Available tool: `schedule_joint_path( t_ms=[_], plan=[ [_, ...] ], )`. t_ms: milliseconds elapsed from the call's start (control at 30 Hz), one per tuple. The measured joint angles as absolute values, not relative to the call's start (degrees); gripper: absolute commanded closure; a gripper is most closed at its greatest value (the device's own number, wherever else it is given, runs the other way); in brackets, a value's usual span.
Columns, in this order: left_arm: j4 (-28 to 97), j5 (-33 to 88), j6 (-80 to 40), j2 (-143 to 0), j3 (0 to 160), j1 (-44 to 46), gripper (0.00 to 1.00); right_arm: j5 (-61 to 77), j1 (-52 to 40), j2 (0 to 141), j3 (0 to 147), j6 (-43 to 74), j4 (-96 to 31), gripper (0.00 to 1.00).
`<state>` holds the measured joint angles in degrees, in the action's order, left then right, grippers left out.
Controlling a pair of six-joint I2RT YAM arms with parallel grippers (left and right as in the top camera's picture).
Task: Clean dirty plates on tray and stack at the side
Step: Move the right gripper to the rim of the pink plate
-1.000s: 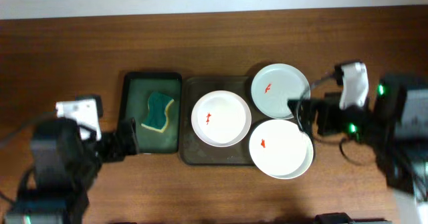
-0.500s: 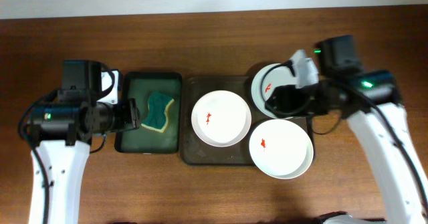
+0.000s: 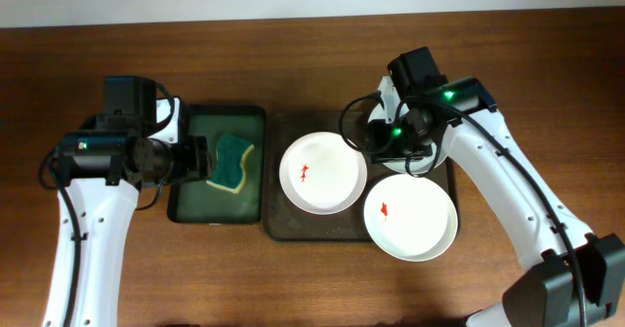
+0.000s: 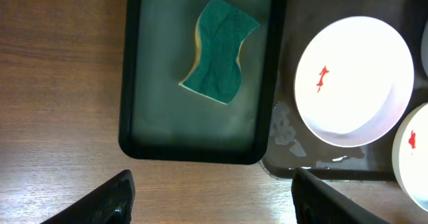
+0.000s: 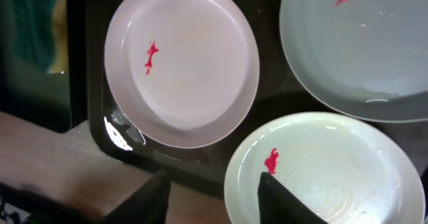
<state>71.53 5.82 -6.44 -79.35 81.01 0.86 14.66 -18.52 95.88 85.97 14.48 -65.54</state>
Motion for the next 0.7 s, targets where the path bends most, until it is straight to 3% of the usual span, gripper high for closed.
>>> schedule_joint_path(
  t_ms=[233, 467, 700],
  plan=[
    [71.35, 5.82, -6.44, -79.42, 81.01, 0.86, 0.27, 9.89, -19.31, 96.97, 78.59, 17.47, -58.08, 0.55],
    [71.33, 5.82, -6.44, -79.42, 81.01, 0.86, 0.27, 8.75, -19.33, 97.69, 69.8, 21.26, -46.3, 0.68],
    [71.31, 5.82, -6.44, -79.42, 81.01, 0.86, 0.28, 8.38, -19.59, 97.71, 64.27, 22.55, -36.95, 0.71]
  ],
)
